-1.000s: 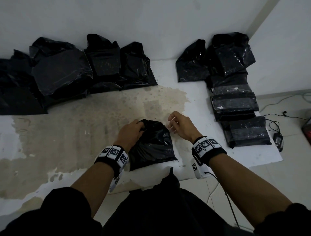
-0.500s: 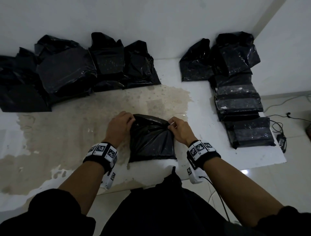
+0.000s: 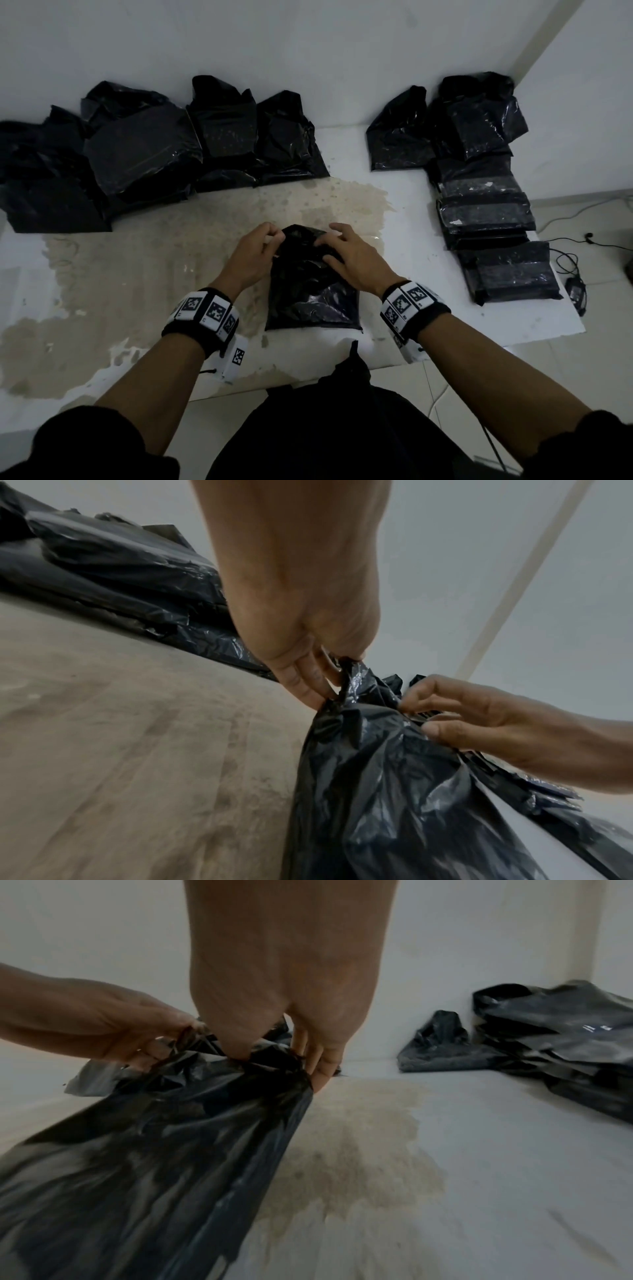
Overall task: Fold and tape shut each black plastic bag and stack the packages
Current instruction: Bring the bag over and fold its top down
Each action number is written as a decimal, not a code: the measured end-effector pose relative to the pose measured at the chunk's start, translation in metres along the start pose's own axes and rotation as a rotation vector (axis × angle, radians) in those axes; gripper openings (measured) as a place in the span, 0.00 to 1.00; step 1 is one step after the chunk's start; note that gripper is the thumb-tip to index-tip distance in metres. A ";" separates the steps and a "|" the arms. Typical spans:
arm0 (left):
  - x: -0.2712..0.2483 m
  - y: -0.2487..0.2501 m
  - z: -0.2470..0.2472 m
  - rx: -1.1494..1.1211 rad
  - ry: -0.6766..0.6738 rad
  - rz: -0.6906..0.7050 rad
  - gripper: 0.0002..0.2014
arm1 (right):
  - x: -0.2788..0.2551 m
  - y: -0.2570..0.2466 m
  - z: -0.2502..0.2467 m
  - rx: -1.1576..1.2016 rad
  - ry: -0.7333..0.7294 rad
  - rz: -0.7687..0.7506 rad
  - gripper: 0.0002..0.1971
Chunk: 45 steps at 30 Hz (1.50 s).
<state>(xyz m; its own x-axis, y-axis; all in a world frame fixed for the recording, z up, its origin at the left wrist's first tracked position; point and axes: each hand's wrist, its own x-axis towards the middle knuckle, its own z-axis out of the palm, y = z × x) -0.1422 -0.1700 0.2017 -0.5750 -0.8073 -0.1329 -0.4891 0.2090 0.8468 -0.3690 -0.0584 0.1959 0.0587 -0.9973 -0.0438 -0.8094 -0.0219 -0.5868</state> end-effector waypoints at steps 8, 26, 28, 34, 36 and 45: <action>-0.009 0.002 -0.013 0.033 0.000 -0.028 0.10 | 0.025 -0.003 -0.022 -0.390 -0.250 0.053 0.13; -0.003 -0.001 -0.009 0.059 0.000 -0.003 0.03 | 0.009 0.008 -0.050 -0.419 -0.186 0.051 0.09; -0.006 0.000 -0.007 -0.016 -0.003 -0.036 0.05 | 0.009 0.008 -0.047 -0.417 -0.145 0.044 0.15; -0.019 0.013 0.017 -0.227 0.151 -0.013 0.05 | 0.013 -0.001 -0.036 -0.285 -0.125 0.197 0.21; -0.022 0.012 0.023 -0.280 0.191 -0.029 0.05 | 0.015 -0.001 -0.034 -0.238 -0.115 0.265 0.17; -0.025 -0.021 0.041 -0.276 0.045 -0.337 0.33 | 0.008 0.005 -0.038 0.399 0.078 0.339 0.17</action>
<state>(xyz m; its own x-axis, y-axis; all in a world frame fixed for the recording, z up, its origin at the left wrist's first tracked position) -0.1448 -0.1317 0.1659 -0.3811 -0.8295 -0.4084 -0.4478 -0.2208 0.8664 -0.3952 -0.0693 0.2234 -0.2240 -0.9463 -0.2332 -0.4890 0.3161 -0.8130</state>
